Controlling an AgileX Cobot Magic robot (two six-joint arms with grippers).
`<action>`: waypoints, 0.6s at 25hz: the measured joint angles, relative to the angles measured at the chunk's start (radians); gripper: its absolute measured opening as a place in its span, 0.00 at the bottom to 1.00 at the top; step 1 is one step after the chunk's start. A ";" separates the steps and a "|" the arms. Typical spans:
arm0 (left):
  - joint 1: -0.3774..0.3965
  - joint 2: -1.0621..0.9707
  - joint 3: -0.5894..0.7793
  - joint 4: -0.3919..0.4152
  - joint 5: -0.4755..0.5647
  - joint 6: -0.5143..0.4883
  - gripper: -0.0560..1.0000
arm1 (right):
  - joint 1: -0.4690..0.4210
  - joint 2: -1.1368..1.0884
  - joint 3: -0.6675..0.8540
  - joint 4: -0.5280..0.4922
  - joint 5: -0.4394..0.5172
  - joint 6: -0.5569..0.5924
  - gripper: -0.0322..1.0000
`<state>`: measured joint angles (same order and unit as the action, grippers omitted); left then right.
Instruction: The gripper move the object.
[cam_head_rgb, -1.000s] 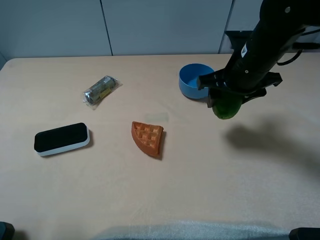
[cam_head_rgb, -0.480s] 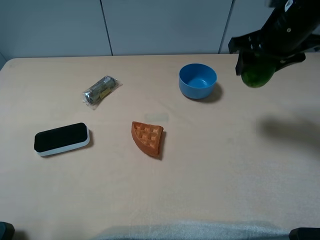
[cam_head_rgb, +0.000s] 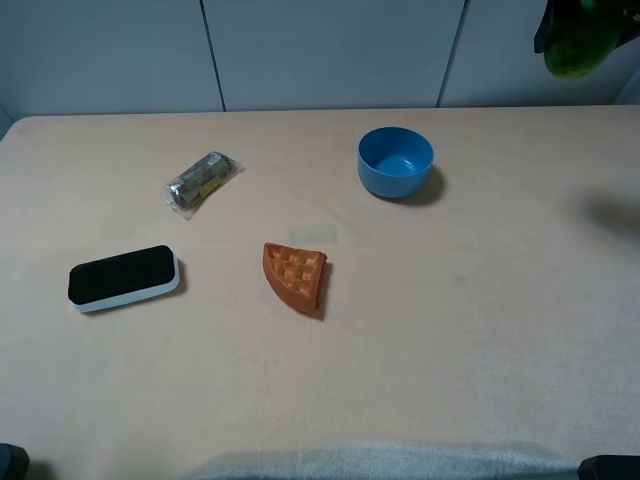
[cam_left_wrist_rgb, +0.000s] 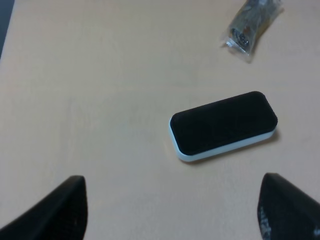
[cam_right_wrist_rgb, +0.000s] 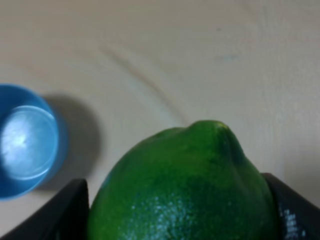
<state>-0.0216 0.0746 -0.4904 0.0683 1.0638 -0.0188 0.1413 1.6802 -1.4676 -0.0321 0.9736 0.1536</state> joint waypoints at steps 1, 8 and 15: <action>0.000 0.000 0.000 0.000 0.000 0.000 0.78 | -0.006 0.033 -0.023 0.006 0.003 -0.016 0.51; 0.000 0.000 0.000 0.000 0.000 0.000 0.78 | -0.006 0.218 -0.177 0.058 0.060 -0.086 0.51; 0.000 0.000 0.000 0.000 0.000 0.000 0.78 | -0.006 0.351 -0.221 0.064 0.103 -0.128 0.51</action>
<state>-0.0216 0.0746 -0.4904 0.0683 1.0638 -0.0188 0.1355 2.0309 -1.6883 0.0316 1.0767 0.0259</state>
